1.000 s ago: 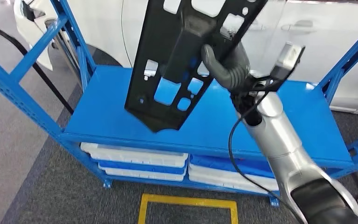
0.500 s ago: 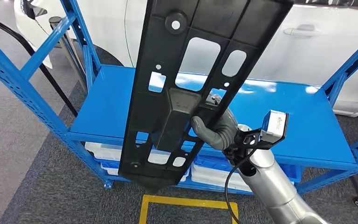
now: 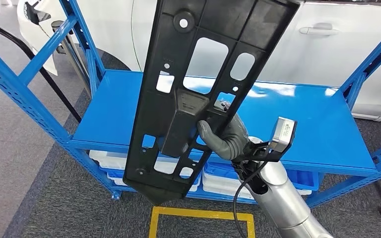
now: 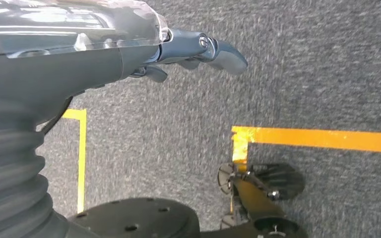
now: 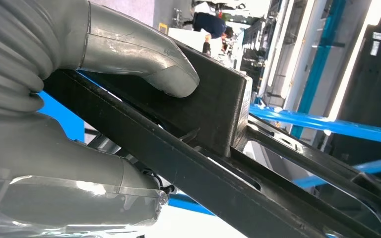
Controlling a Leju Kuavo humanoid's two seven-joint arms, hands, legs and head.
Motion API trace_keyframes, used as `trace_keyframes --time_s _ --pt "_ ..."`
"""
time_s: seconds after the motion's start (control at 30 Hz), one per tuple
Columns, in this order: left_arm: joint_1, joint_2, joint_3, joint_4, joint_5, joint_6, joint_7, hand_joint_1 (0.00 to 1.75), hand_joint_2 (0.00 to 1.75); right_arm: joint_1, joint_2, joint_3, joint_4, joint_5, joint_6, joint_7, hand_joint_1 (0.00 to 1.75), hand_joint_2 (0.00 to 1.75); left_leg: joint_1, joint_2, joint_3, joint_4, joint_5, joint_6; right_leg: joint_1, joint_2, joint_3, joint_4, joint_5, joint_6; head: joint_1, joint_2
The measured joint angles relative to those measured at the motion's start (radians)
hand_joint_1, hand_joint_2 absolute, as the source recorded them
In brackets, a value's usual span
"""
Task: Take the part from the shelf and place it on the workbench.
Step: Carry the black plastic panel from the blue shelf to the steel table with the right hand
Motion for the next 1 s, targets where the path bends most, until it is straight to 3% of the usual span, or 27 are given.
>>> trace_keyframes --time_s 0.1,0.13,0.17,0.2,0.27,0.33,0.47,0.5,0.53,0.6,0.63,0.67,0.7,0.73,0.8,0.87,0.93,1.0 --pt "0.000 0.001 0.001 0.000 -0.003 0.000 0.002 0.00 1.75 0.002 0.011 -0.009 0.000 0.004 -0.002 0.000 1.75 1.75 0.006 0.001 -0.055 0.167 -0.120 -0.011 -0.002 -0.005 -0.020 -0.005 0.020 -0.009 0.000 0.000" --pt "-0.001 0.001 0.001 0.000 -0.005 -0.001 0.002 0.00 1.75 0.004 0.013 -0.012 0.000 0.006 -0.004 0.000 1.75 1.75 0.008 0.001 -0.070 0.224 -0.151 -0.014 -0.002 -0.006 -0.031 -0.004 0.027 -0.008 0.000 0.000" --pt "-0.002 0.001 0.001 0.000 -0.007 -0.002 0.003 0.00 1.75 0.007 0.013 -0.013 0.000 0.008 -0.007 0.000 1.75 1.75 0.011 0.001 -0.070 0.252 -0.163 -0.018 -0.002 -0.006 -0.042 -0.002 0.034 -0.006 0.000 0.000" --pt "-0.002 0.001 0.001 0.000 -0.008 -0.003 0.004 0.00 1.75 0.009 0.013 -0.015 0.000 0.010 -0.009 0.000 1.75 1.75 0.013 0.001 -0.051 0.239 -0.156 -0.020 -0.003 -0.006 -0.053 0.001 0.041 -0.003 0.000 0.000" --pt "-0.004 0.001 0.001 0.000 -0.009 -0.004 0.008 0.00 1.75 0.013 0.014 -0.019 0.000 0.014 -0.013 0.000 1.75 1.75 0.019 0.001 0.035 0.113 -0.110 -0.025 -0.006 -0.005 -0.074 0.014 0.052 0.005 0.000 0.000" --pt "-0.007 0.002 0.001 0.000 -0.010 -0.004 0.011 0.00 1.75 0.016 0.014 -0.028 -0.002 0.016 -0.013 0.000 1.75 1.75 0.019 -0.004 0.099 0.002 -0.080 -0.020 -0.004 -0.004 -0.090 0.029 0.060 0.017 0.000 0.000" --pt "-0.007 0.002 0.001 0.000 -0.009 0.002 0.016 0.00 1.75 0.020 0.015 -0.041 -0.004 0.020 -0.003 -0.003 1.75 1.75 0.014 -0.006 0.092 -0.015 -0.057 0.010 -0.007 0.001 -0.100 0.030 0.080 0.041 0.000 0.000" --pt "-0.007 0.002 0.001 0.000 -0.009 0.003 0.016 0.00 1.75 0.021 0.015 -0.043 -0.004 0.020 0.000 -0.003 1.75 1.75 0.014 -0.003 0.086 -0.016 -0.047 0.018 -0.009 0.003 -0.107 0.044 0.060 0.046 0.000 0.000" --pt "-0.009 0.002 0.002 0.000 -0.009 0.005 0.016 0.00 1.75 0.022 0.015 -0.046 -0.004 0.020 0.002 -0.003 1.75 1.75 0.016 0.000 0.076 -0.017 -0.036 0.024 -0.010 0.005 -0.119 0.076 0.021 0.050 0.000 0.000" --pt "-0.011 0.002 0.002 0.000 -0.009 0.007 0.016 0.00 1.75 0.023 0.015 -0.051 -0.005 0.020 0.004 -0.004 1.75 1.75 0.014 0.002 0.051 -0.017 -0.013 0.031 -0.010 0.006 -0.152 0.196 -0.084 0.055 0.000 0.000" --pt "-0.011 0.002 0.002 0.000 -0.009 0.007 0.016 0.00 1.75 0.023 0.015 -0.053 -0.005 0.020 0.004 -0.004 1.75 1.75 0.012 0.002 0.036 -0.016 -0.003 0.032 -0.010 0.005 -0.163 0.259 -0.119 0.056 0.000 0.000" --pt "-0.011 0.002 0.002 0.000 -0.010 0.008 0.016 0.00 1.75 0.024 0.015 -0.055 -0.005 0.020 0.005 -0.004 1.75 1.75 0.009 0.002 0.022 -0.016 0.008 0.033 -0.009 0.006 -0.163 0.302 -0.133 0.055 0.000 0.000" --pt "-0.011 0.002 0.002 0.000 -0.010 0.009 0.016 0.00 1.75 0.025 0.015 -0.056 -0.005 0.020 0.006 -0.004 1.75 1.75 0.007 0.002 0.008 -0.015 0.017 0.032 -0.009 0.006 -0.148 0.311 -0.124 0.051 0.000 0.000" --pt "-0.011 0.002 0.002 0.000 -0.010 0.010 0.016 0.00 1.75 0.026 0.015 -0.057 -0.005 0.020 0.006 -0.004 1.75 1.75 0.005 0.002 -0.005 -0.015 0.027 0.032 -0.007 0.006 -0.114 0.286 -0.102 0.046 0.000 0.000" --pt "-0.011 0.001 0.002 0.000 -0.010 0.012 0.016 0.00 1.75 0.026 0.015 -0.059 -0.008 0.020 0.007 -0.004 1.75 1.75 0.000 0.001 -0.024 -0.015 0.045 0.029 0.001 0.006 -0.006 0.148 -0.072 0.026 0.000 0.000" --pt "-0.010 0.000 0.003 0.000 -0.010 0.014 0.016 0.00 1.75 0.026 0.017 -0.062 -0.014 0.020 0.008 -0.004 1.75 1.75 0.001 0.000 -0.032 -0.018 0.061 0.020 0.010 0.007 0.070 0.032 -0.077 0.013 0.000 0.000" --pt "-0.010 0.000 0.004 0.000 -0.010 0.016 0.016 0.00 1.75 0.025 0.019 -0.064 -0.018 0.020 0.010 -0.004 1.75 1.75 0.004 0.000 -0.034 -0.027 0.079 0.007 0.016 0.006 0.077 0.002 -0.074 0.007 0.000 0.000" --pt "-0.007 0.000 0.005 0.000 -0.010 0.016 0.017 0.00 1.75 0.026 0.021 -0.064 -0.019 0.020 0.012 -0.004 1.75 1.75 0.005 0.000 -0.041 -0.021 0.065 -0.003 0.012 0.002 0.067 -0.012 -0.049 -0.005 0.000 0.000"
